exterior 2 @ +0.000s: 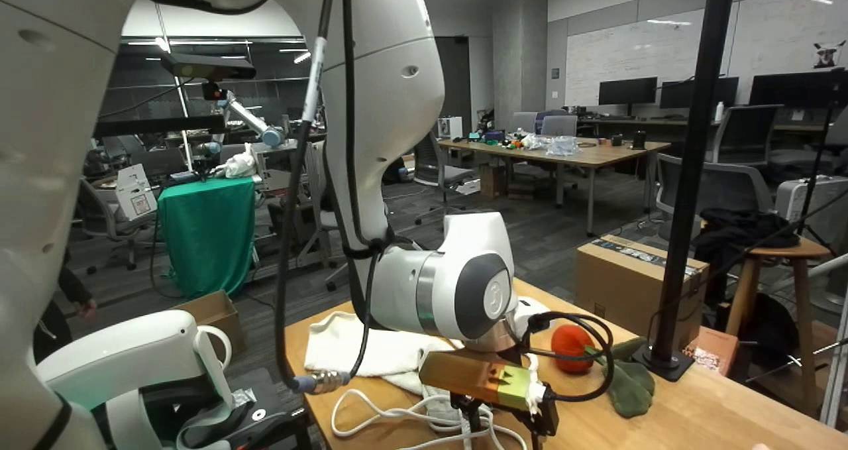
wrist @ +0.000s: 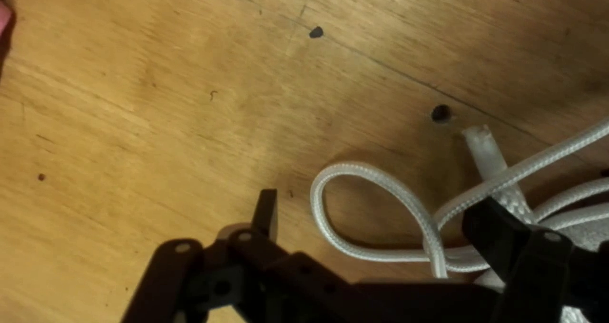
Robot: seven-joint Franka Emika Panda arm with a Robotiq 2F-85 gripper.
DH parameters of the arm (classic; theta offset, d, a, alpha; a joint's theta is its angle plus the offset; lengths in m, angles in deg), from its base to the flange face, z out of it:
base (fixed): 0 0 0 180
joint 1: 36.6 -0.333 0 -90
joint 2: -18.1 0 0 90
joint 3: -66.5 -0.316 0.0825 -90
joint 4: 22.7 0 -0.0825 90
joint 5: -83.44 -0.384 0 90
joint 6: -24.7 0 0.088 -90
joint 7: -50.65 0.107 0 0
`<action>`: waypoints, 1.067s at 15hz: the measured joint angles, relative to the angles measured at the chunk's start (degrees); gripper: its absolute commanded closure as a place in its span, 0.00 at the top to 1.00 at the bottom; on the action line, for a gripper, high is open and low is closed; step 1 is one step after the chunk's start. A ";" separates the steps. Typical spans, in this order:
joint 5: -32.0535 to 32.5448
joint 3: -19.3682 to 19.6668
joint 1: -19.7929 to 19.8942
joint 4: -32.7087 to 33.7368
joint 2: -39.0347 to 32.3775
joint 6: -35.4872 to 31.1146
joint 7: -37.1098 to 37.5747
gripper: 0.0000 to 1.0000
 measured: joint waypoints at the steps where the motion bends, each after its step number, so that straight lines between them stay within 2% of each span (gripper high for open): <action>1: -0.01 0.47 -0.32 0.27 -0.47 -0.16 0.00 1.00; 4: -0.20 1.46 -0.91 0.92 -1.45 -0.64 0.00 1.00; 5: -0.30 1.61 -0.97 1.15 -1.73 -0.71 0.00 0.75; 6: -0.33 1.77 -1.03 1.31 -1.94 -0.73 -0.01 0.73; 7: -0.37 1.90 -1.10 1.44 -2.12 -0.74 -0.01 0.66; 14: -2.21 1.84 -1.52 1.52 -2.15 -0.80 -0.41 0.12; 16: -2.64 2.01 -1.51 1.70 -2.02 -0.81 -0.62 0.07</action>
